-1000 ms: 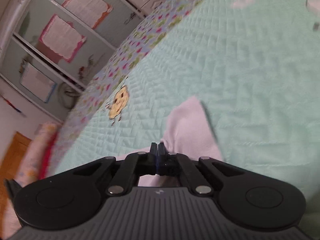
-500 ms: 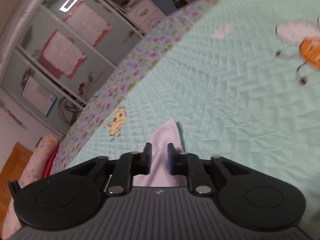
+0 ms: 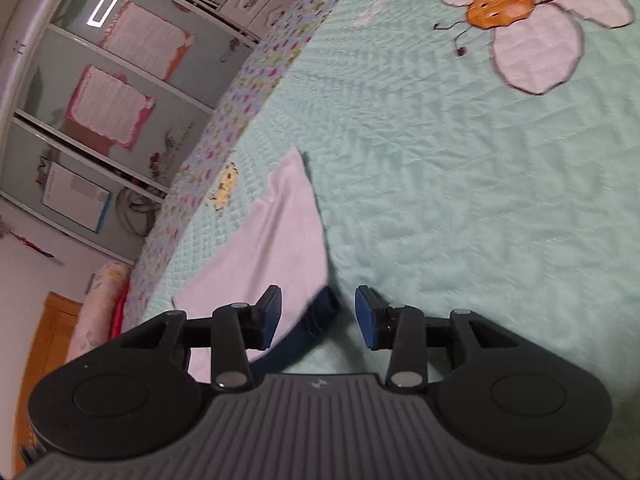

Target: Fold clothes

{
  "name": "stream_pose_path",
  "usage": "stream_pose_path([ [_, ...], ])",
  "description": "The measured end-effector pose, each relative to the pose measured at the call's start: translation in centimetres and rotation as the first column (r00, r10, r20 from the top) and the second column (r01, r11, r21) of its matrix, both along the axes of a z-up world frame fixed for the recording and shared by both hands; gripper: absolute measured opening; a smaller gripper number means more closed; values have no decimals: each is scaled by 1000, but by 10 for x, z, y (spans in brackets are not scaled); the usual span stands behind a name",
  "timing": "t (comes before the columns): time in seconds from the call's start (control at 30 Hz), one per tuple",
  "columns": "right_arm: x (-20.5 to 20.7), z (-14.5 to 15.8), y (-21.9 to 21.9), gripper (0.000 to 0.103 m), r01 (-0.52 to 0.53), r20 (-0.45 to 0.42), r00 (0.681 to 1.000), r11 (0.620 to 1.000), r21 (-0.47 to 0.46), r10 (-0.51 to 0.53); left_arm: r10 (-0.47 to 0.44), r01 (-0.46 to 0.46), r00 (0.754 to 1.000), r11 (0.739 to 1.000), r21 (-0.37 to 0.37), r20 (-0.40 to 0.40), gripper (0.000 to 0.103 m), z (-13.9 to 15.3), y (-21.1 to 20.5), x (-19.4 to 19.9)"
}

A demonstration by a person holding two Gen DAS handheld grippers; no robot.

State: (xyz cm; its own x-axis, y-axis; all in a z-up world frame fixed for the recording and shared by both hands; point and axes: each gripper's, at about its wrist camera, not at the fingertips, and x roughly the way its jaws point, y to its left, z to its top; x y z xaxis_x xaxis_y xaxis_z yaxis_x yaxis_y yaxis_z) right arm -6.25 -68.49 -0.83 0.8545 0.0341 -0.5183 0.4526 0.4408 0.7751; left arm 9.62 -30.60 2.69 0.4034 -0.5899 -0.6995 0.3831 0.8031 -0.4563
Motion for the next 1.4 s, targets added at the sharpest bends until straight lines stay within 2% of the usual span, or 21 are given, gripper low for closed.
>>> stream_pose_path([
  [0.03, 3, 0, 0, 32, -18, 8, 1000, 1000, 16, 18, 8, -8, 1000, 1000, 4, -3, 28, -1, 6, -7],
  [0.07, 6, 1, 2, 3, -42, 1, 999, 999, 18, 42, 15, -15, 1000, 1000, 7, -5, 28, -1, 13, -13],
  [0.13, 4, 2, 4, 0, -33, -52, 998, 999, -25, 32, 30, -30, 1000, 999, 15, -8, 28, -2, 25, -26],
  [0.17, 3, 3, 5, 0, -26, -80, 997, 998, -49, 22, 37, -37, 999, 999, 23, -9, 28, -2, 29, -29],
  [0.27, -2, -4, 0, 0, -11, -75, 997, 1000, -21, 9, 56, -55, 998, 998, 25, -24, 28, -3, 41, -35],
  [0.43, -8, -2, 7, 0, 10, -82, 997, 999, -42, -13, 103, -104, 993, 995, -3, -54, 28, 0, 65, -39],
  [0.5, -15, 1, 12, 3, 40, -95, 994, 998, -50, -45, 128, -128, 991, 992, -7, -40, 28, 5, 77, -42],
  [0.6, -34, 19, 29, 8, 97, -135, 984, 984, -150, -117, 180, -181, 983, 983, -33, -23, 28, 15, 103, -40],
  [0.67, -39, 35, 48, 21, 92, -143, 981, 966, -242, -129, 227, -227, 974, 973, -40, 6, 28, 22, 123, -34],
  [0.77, -19, 55, 86, 22, -23, -100, 995, 958, -286, -6, 307, -304, 950, 952, -42, 64, 29, 35, 156, -21],
  [0.87, 7, 71, 127, 22, -149, -56, 989, 939, -309, 138, 383, -380, 916, 924, -48, 121, 33, 47, 189, -8],
  [0.93, 40, 72, 162, 22, -271, -25, 962, 928, -255, 274, 470, -471, 870, 882, -27, 150, 36, 50, 212, -3],
  [1.0, 71, 67, 201, 23, -379, 10, 921, 903, -203, 389, 554, -561, 814, 828, -14, 172, 49, 54, 237, 0],
  [1.1, 112, 57, 262, 23, -526, 46, 844, 842, -120, 534, 632, -645, 755, 764, 21, 175, 54, 51, 270, 2],
  [1.17, 128, 54, 306, 23, -590, 48, 799, 797, -131, 600, 660, -673, 735, 738, 51, 158, 54, 46, 287, 4],
  [1.27, 147, 54, 366, 23, -681, -9, 718, 700, -214, 696, 691, -704, 710, 701, 113, 133, 54, 38, 302, 8],
  [1.33, 150, 53, 395, 23, -716, -36, 680, 653, -248, 732, 700, -710, 704, 691, 138, 116, 55, 31, 308, 12],
  [1.4, 153, 53, 424, 24, -748, -64, 641, 603, -277, 765, 695, -701, 712, 693, 167, 101, 55, 27, 309, 17],
])
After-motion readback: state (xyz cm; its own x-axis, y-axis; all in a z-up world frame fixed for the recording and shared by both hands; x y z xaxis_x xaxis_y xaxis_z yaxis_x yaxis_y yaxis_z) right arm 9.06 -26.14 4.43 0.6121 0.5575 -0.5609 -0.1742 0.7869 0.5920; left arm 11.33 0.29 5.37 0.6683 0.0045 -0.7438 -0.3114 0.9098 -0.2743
